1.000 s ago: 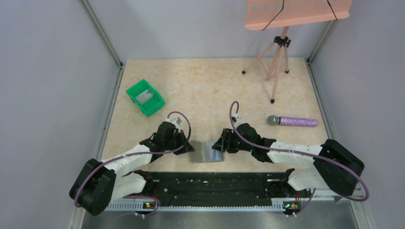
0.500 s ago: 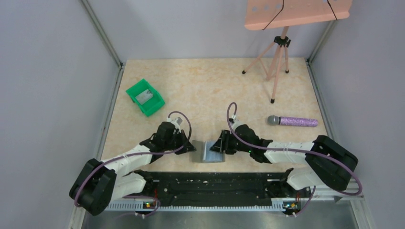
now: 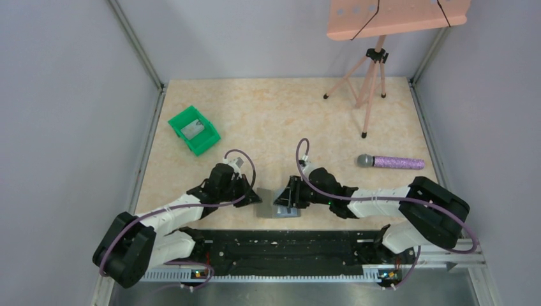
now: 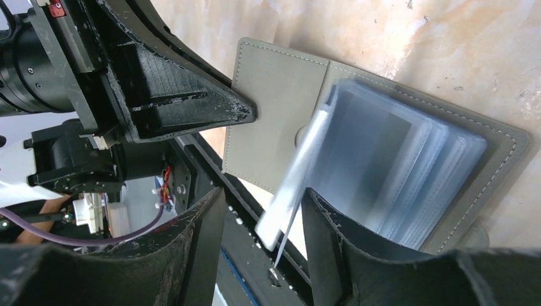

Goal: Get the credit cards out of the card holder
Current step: Open the card holder at the center of the board.

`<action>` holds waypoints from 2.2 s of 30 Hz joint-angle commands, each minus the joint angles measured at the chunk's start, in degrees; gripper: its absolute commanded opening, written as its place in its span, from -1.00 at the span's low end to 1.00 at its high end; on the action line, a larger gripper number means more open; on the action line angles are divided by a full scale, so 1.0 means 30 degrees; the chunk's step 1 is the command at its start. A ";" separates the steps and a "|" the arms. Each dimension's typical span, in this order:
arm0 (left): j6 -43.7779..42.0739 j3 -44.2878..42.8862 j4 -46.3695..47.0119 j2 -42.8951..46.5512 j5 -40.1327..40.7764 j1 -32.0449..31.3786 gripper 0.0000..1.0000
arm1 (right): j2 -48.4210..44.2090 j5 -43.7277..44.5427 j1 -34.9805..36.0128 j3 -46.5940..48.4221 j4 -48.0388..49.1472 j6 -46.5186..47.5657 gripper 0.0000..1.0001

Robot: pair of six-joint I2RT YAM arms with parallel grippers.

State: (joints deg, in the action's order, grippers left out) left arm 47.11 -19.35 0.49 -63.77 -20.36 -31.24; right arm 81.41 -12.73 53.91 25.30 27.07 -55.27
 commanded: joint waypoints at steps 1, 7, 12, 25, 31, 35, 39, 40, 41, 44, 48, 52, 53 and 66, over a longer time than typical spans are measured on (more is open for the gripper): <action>0.0145 0.0153 0.0876 0.0192 -0.0188 -0.0098 -1.00 | -0.0096 -0.0061 0.0255 0.0821 0.0718 0.0090 -0.06; 0.0254 0.0153 0.0886 0.0286 -0.0243 -0.0124 -1.00 | -0.0649 0.0086 0.0256 0.0832 0.0292 0.0179 -0.06; 0.0401 0.0236 0.0920 0.0489 -0.0245 -0.0148 -1.00 | -0.0128 -0.0155 0.0617 0.1316 0.0797 0.0068 -0.16; 0.0814 0.0143 0.0122 0.1155 0.0376 -0.0147 -0.77 | 0.2564 0.0168 0.1583 0.2629 0.0462 0.0871 -0.30; 0.1008 -0.0015 0.0038 0.1246 0.0457 -0.0138 -0.52 | 0.2752 0.1190 0.1599 0.2613 -0.0520 0.1429 -0.50; 0.1104 -0.0038 0.0034 0.1376 0.0546 -0.0155 -0.34 | 0.3106 0.1583 0.1595 0.2634 -0.0768 0.1654 -0.60; 0.1192 -0.0095 0.0085 0.1605 0.0461 -0.0140 -0.20 | 0.3546 0.1263 0.1590 0.2784 -0.0561 0.1758 -0.62; 0.1199 -0.0109 0.0083 0.1701 0.0459 -0.0133 -0.13 | 0.3594 0.1147 0.1599 0.2809 -0.0495 0.1815 -0.59; 0.1200 -0.0118 0.0090 0.1794 0.0477 -0.0161 -0.08 | 0.3659 0.1044 0.1596 0.2867 -0.0487 0.1859 -0.53; 0.1175 -0.0162 0.0058 0.2203 0.0645 -0.0157 0.08 | 0.3619 0.0689 0.1586 0.2931 -0.0345 0.2066 -0.35; 0.0954 -0.0361 -0.0071 0.2186 0.0902 -0.0147 0.18 | 0.3533 0.0289 0.1579 0.2877 -0.0040 0.2214 -0.27; 0.0640 -0.0683 -0.0092 0.1695 0.0883 -0.0142 0.21 | 0.3099 -0.0007 0.1593 0.2760 0.0021 0.2363 -0.18; 0.0599 -0.0736 -0.0078 0.1537 0.0896 -0.0144 0.22 | 0.2905 -0.0048 0.1574 0.2737 -0.0059 0.2429 -0.16; 0.0175 -0.0832 0.0830 -0.0177 0.0268 -0.0154 0.21 | -0.0787 0.1271 0.1587 0.2431 -0.3054 0.3305 -0.17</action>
State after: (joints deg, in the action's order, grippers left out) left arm 48.97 -20.08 -0.32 -62.96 -18.59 -31.55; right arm 82.96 -11.22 58.04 31.92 20.53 -47.46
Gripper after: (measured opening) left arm 0.620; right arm 0.416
